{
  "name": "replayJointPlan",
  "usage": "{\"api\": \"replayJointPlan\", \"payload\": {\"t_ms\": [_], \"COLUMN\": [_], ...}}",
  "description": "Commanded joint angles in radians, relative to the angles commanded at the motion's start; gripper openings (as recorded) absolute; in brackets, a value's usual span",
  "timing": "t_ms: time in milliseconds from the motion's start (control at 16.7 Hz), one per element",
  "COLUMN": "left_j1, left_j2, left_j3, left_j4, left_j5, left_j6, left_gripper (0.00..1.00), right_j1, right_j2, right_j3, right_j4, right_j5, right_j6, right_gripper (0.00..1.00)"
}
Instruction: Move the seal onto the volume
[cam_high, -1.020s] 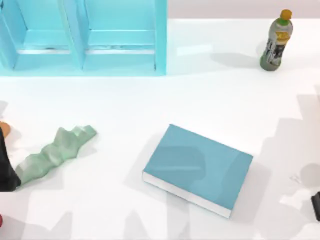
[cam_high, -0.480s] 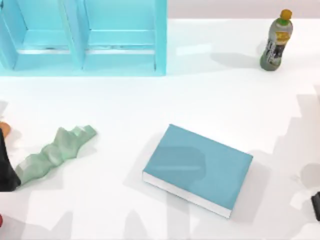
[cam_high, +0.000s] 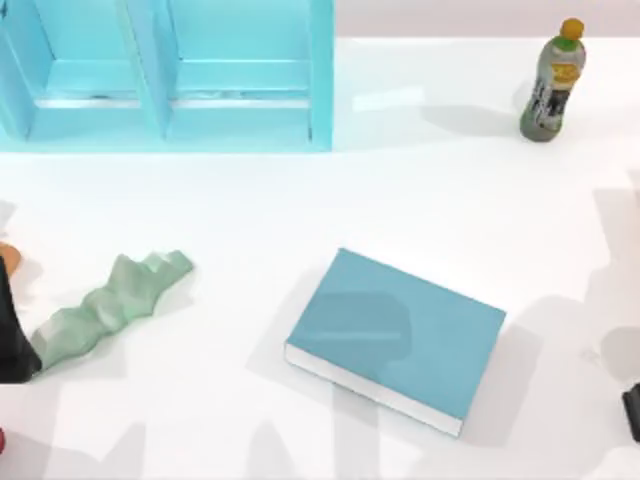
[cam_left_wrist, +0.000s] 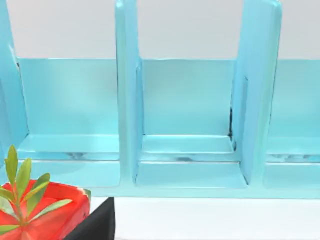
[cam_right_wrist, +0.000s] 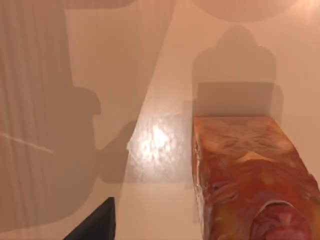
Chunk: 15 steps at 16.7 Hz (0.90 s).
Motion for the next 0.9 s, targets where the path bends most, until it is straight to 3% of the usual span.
{"api": "replayJointPlan", "payload": {"t_ms": [900], "left_j1": [0.000], "left_j2": [0.000], "left_j3": [0.000], "left_j4": [0.000], "left_j5": [0.000], "left_j6": [0.000], "left_gripper": [1.00], "right_j1": [0.001], "right_j2": [0.045], "right_j3": [-0.105], "right_j4": [0.151], "right_j5": [0.000], "right_j6": [0.001], "right_gripper": [1.00]}}
